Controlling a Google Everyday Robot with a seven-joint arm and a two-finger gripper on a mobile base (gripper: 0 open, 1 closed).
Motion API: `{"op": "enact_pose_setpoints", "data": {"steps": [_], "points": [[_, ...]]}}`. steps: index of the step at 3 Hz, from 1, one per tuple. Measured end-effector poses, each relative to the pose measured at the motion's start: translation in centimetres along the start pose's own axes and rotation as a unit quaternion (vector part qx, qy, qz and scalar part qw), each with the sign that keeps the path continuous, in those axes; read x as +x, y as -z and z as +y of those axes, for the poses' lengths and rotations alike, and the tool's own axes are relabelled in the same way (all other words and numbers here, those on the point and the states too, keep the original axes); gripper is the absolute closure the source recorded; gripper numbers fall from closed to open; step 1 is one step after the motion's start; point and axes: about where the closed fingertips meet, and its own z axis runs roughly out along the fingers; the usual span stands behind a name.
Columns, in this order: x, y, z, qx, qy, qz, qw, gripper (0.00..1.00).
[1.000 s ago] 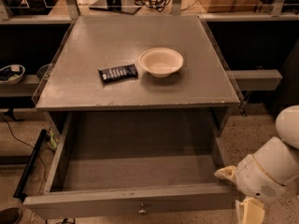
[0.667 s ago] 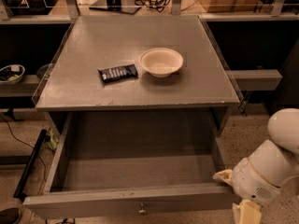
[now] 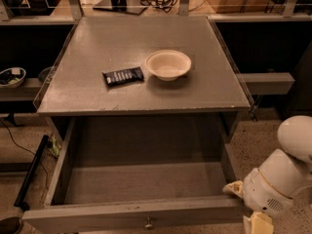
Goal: Open top drawer
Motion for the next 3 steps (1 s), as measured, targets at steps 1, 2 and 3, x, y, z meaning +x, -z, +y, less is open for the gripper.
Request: {"op": "enact_pose_setpoints", "data": {"steps": [1,2,3], "points": [[0.8,0.5,1.1,0.002,-0.007,-0.014,0.9999,0.0],[1.5,1.2,2.5,0.01,-0.004,-0.033,0.9994,0.0],[3.2,2.0,4.4,0.031,-0.008,-0.064,0.9975,0.0]]}}
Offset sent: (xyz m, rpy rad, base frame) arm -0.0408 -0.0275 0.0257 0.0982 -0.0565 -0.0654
